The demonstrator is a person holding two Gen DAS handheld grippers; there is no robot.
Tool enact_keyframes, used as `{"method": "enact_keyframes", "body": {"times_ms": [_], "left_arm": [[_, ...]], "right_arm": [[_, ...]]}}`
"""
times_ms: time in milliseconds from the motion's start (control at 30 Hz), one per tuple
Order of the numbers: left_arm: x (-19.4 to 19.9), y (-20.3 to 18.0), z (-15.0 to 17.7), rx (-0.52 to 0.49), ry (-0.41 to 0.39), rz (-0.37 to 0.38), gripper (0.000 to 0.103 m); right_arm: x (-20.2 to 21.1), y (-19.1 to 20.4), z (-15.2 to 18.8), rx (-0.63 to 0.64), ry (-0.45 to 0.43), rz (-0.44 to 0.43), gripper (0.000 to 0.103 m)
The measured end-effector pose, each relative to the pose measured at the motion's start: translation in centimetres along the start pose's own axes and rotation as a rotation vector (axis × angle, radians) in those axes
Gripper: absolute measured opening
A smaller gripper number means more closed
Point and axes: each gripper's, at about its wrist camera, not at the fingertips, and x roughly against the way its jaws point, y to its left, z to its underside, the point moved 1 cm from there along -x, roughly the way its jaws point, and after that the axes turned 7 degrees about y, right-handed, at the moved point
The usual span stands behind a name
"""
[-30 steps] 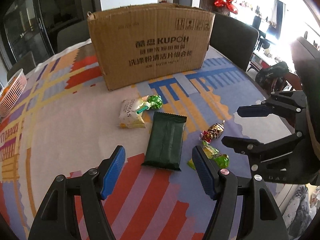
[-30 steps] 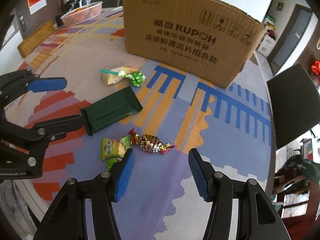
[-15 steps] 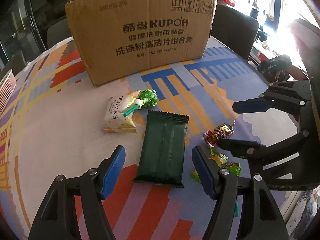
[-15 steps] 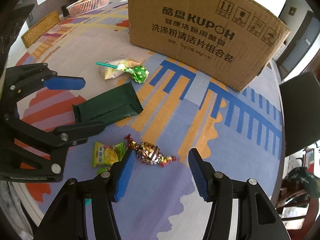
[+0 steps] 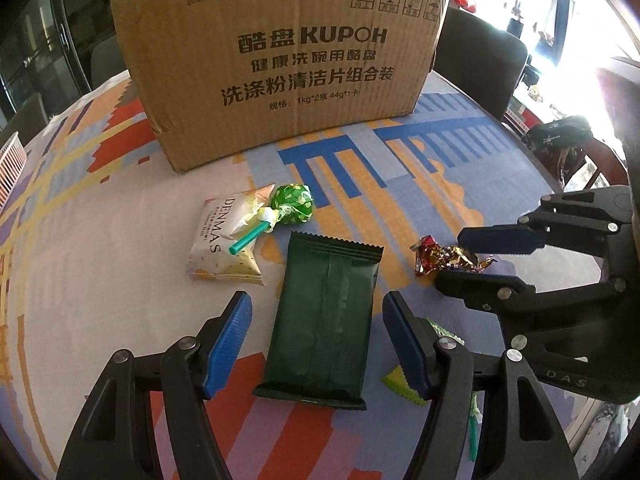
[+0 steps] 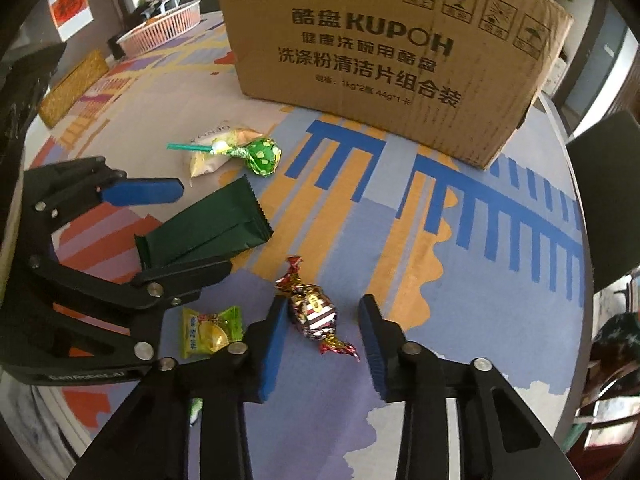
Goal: Organize snacks
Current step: 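Grasp the wrapped candy with the right gripper while the left grasps the dark green bar, then carry the candy and green bar into the box and release both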
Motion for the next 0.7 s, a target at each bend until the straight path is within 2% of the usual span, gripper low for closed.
{"method": "enact_keyframes", "body": {"times_ms": [100, 167, 233, 433, 700], "left_arm": [[-0.3, -0.1, 0.1, 0.002, 0.008, -0.005, 0.063], [-0.3, -0.2, 0.1, -0.005, 0.002, -0.017, 0.059], [-0.2, -0.2, 0.1, -0.005, -0.004, -0.018, 0.046], [0.1, -0.2, 0.3, 0.008, -0.004, 0.007, 0.044], [3.0, -0.4, 0.7, 0.035, -0.060, 0.018, 0.044]], "right_arm": [[0.1, 0.0, 0.1, -0.020, -0.011, -0.005, 0.026], [0.1, 0.0, 0.2, -0.031, -0.013, -0.011, 0.025], [0.1, 0.1, 0.2, -0.041, -0.022, -0.009, 0.024], [1.1, 0.1, 0.7, -0.084, -0.051, -0.013, 0.024], [3.0, -0.2, 1.4, -0.130, -0.096, -0.022, 0.024]]}}
